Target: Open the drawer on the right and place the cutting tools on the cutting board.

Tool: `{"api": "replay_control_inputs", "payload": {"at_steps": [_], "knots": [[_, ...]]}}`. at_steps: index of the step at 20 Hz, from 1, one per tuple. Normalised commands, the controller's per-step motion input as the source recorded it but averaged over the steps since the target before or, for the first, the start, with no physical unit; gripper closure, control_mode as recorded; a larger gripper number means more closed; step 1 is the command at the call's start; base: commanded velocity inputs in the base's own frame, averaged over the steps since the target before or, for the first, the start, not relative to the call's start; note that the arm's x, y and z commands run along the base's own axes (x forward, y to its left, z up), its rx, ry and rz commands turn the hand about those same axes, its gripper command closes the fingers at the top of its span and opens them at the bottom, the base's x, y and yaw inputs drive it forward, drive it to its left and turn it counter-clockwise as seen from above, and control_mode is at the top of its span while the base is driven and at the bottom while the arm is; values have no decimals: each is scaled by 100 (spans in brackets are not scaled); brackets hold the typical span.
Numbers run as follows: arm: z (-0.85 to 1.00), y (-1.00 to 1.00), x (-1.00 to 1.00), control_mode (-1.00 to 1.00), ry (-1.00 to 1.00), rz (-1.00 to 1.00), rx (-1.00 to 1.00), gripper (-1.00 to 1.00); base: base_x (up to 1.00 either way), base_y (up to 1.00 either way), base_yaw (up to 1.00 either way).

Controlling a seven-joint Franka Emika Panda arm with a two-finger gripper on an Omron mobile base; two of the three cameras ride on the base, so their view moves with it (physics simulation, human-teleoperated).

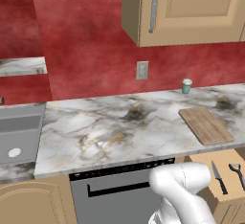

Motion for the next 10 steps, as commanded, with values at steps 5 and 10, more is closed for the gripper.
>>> {"api": "replay_control_inputs", "payload": {"at_steps": [5,10], "knots": [[0,8,42,-100,1,-5,-5,-100,0,0,0],[0,0,61,-100,20,-3,-10,-100,0,0,0]]}}
